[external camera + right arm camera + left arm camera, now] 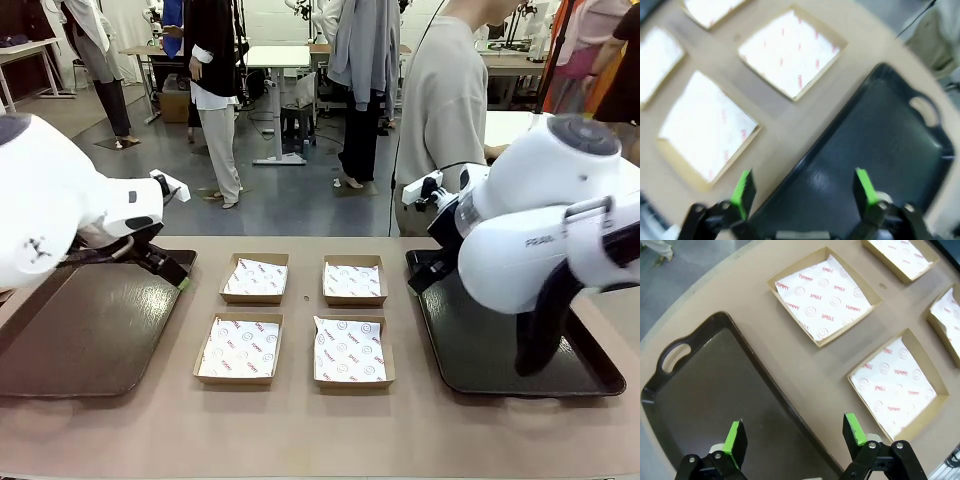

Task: Individually package the donuts and arrange them on the tray.
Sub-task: Pick up one Paper togo box.

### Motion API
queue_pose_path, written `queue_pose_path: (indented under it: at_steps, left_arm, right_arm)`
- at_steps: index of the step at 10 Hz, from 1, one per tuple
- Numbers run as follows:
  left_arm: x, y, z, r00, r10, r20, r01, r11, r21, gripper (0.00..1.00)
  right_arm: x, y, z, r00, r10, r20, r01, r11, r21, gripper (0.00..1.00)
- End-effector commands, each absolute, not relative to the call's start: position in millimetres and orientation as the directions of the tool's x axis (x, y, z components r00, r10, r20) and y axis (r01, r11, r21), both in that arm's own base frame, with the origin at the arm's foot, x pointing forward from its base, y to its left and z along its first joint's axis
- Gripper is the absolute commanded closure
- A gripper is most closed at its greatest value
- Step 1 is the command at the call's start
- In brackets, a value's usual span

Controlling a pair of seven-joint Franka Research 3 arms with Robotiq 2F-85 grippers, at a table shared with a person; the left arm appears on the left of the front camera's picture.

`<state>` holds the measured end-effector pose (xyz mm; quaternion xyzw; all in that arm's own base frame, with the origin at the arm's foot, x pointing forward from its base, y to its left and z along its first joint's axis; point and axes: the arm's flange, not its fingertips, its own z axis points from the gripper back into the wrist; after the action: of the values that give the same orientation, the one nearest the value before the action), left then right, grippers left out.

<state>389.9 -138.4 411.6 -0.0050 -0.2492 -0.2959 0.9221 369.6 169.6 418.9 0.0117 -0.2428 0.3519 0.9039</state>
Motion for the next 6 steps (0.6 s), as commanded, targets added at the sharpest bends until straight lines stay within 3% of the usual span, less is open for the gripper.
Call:
queue_pose_path:
  at_steps: [1, 5, 6]
  left_arm:
    - [285.3, -96.5, 406.6, 0.7, -0.592, 0.4, 0.616, 0.783, 0.083, 0.0]
    - [237.6, -76.2, 393.1, 0.734, -0.598, 0.323, 0.63, 0.776, 0.004, 0.0]
    - [236.9, -72.9, 386.6, 0.75, -0.571, 0.335, 0.604, 0.797, 0.004, 0.0]
  right_arm:
    - [271.5, 116.8, 417.1, 0.667, 0.659, 0.348, -0.669, 0.735, -0.11, 0.0]
    - [228.0, 84.0, 391.3, 0.763, 0.607, 0.224, -0.623, 0.782, 0.003, 0.0]
    - [237.1, 79.2, 383.6, 0.758, 0.605, 0.243, -0.611, 0.789, -0.056, 0.0]
